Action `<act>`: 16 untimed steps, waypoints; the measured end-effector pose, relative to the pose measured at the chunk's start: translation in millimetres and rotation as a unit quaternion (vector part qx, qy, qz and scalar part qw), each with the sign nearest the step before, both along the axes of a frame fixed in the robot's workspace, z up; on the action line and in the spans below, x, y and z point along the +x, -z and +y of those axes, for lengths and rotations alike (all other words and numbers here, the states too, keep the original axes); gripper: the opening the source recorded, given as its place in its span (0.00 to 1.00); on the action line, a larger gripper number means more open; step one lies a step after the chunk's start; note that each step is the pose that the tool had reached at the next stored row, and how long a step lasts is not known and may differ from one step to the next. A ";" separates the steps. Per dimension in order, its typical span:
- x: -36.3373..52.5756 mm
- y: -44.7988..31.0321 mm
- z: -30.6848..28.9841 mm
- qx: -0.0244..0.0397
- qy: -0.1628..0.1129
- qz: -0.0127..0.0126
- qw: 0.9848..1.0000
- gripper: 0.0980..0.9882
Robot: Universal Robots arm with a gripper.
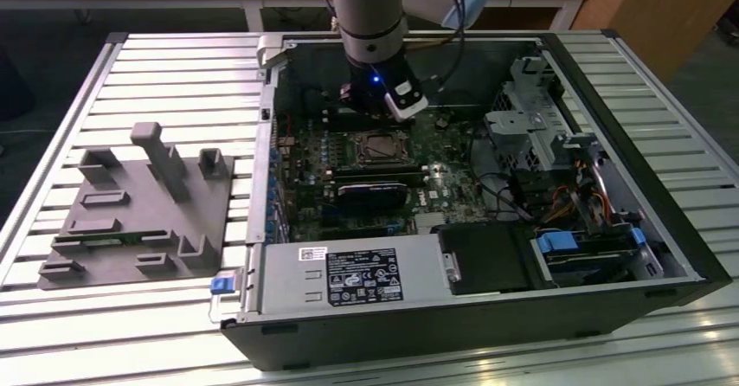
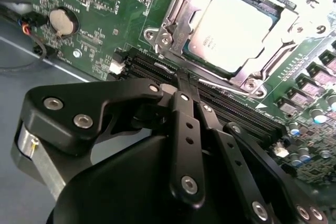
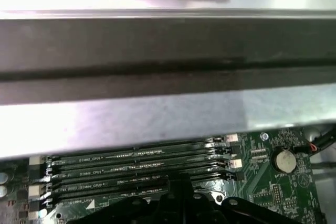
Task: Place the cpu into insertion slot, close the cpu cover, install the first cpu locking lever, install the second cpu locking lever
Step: 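Install the first cpu locking lever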
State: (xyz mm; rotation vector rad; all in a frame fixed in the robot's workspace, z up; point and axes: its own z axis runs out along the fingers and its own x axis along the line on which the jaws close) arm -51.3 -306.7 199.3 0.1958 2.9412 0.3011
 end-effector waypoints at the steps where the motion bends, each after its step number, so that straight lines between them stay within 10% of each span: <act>1: 0.0 0.3 0.0 0.000 0.006 0.000 1.000 0.01; 16: -2.5 3.4 4.3 0.000 0.037 0.000 0.999 0.01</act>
